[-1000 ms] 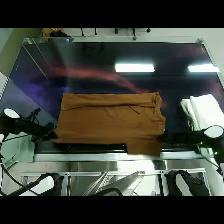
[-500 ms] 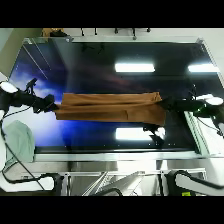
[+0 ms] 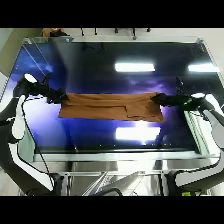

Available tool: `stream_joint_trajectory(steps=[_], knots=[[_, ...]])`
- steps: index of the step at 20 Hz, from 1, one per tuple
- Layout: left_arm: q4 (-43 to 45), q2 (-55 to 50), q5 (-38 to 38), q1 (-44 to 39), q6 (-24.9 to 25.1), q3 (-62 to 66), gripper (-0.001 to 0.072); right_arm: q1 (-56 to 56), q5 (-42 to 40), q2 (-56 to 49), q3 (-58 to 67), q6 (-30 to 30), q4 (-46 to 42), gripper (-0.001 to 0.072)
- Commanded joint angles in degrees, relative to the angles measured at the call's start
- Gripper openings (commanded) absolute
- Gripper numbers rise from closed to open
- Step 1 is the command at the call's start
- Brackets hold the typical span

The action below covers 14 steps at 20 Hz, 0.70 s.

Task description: Fold the shirts.

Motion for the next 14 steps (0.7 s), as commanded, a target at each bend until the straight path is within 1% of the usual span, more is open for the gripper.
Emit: stream_joint_trajectory(steps=[1, 2, 4, 7, 9, 14], knots=[[-0.1, -2.4, -5.7, -0.2, -1.1, 6.4, 0.0705, -3.7, 0.6, 1.5, 2.0, 3.7, -9.7, 0.0675], [-0.1, -2.4, -7.0, -0.2, -1.6, 8.5, 0.0705, -5.2, 1.2, 1.9, 2.0, 6.1, -12.0, 0.0713], [-0.2, -2.3, -9.4, -0.2, -2.9, 12.6, 0.0705, -7.6, 5.2, 1.4, 1.9, 7.9, -13.5, 0.0713], [-3.3, -2.3, -11.4, -1.0, -4.3, 16.8, 0.0704, -7.6, 8.4, -0.7, 1.9, 7.8, -13.5, 0.0713], [-3.1, -2.3, -11.4, -2.3, -5.6, 17.8, 0.0705, -5.9, 8.3, -2.4, 1.9, 7.4, -12.8, 0.0713], [-3.1, -2.4, -9.8, -6.6, -5.6, 17.8, 0.0704, -0.5, 8.3, -3.7, 1.9, 6.5, -11.0, 0.0713]])
